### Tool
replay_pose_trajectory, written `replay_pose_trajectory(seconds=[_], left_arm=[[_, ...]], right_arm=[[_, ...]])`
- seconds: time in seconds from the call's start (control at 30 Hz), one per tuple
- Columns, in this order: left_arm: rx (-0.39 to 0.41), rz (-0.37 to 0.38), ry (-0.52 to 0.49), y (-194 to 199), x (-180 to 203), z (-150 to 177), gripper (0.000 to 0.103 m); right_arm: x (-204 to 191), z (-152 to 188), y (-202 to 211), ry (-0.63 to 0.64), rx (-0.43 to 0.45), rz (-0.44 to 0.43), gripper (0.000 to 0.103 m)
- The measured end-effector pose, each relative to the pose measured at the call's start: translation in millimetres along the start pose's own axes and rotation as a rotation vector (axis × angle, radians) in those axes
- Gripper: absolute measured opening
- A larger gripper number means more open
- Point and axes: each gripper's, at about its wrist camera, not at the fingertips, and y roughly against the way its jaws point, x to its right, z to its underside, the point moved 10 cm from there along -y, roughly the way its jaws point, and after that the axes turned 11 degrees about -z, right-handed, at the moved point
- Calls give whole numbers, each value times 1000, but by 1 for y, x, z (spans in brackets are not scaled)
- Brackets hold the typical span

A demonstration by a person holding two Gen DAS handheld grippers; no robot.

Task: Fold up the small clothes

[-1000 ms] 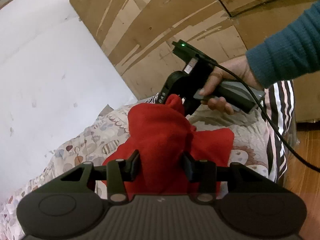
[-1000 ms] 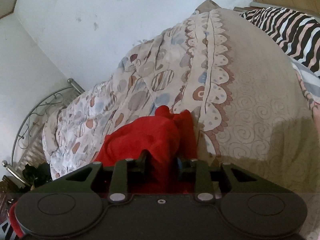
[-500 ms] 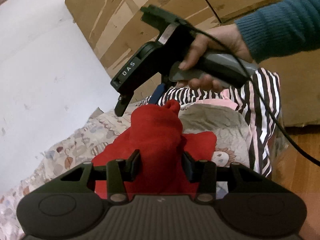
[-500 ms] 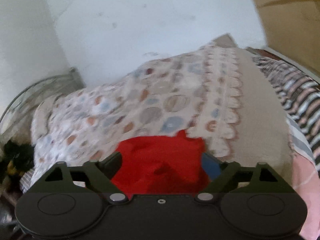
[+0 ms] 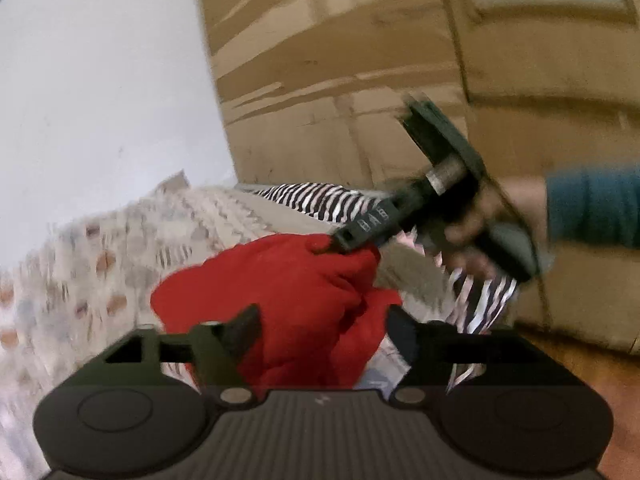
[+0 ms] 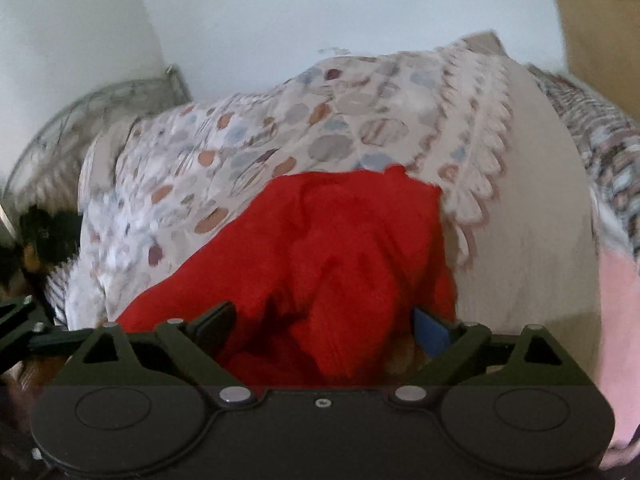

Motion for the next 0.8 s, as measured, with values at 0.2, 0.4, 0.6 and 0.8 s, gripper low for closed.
replay_pose_trajectory(seconds=[0.2,0.4,0.6,0.8], left_arm=[[-73,-53,365,-3,-71,-1,94],[-241,-3,626,-54,-109,26,90],[-266,42,672,-65,-109,50,89],[-264,13,654,-64,-96,59,89]], right_arm=[[4,14,2,-15,101,22,95],[-7,16,14,80,211,124,95],[-13,20,34,98,313,212,95],[-23,42,61,-61,449,158,95]])
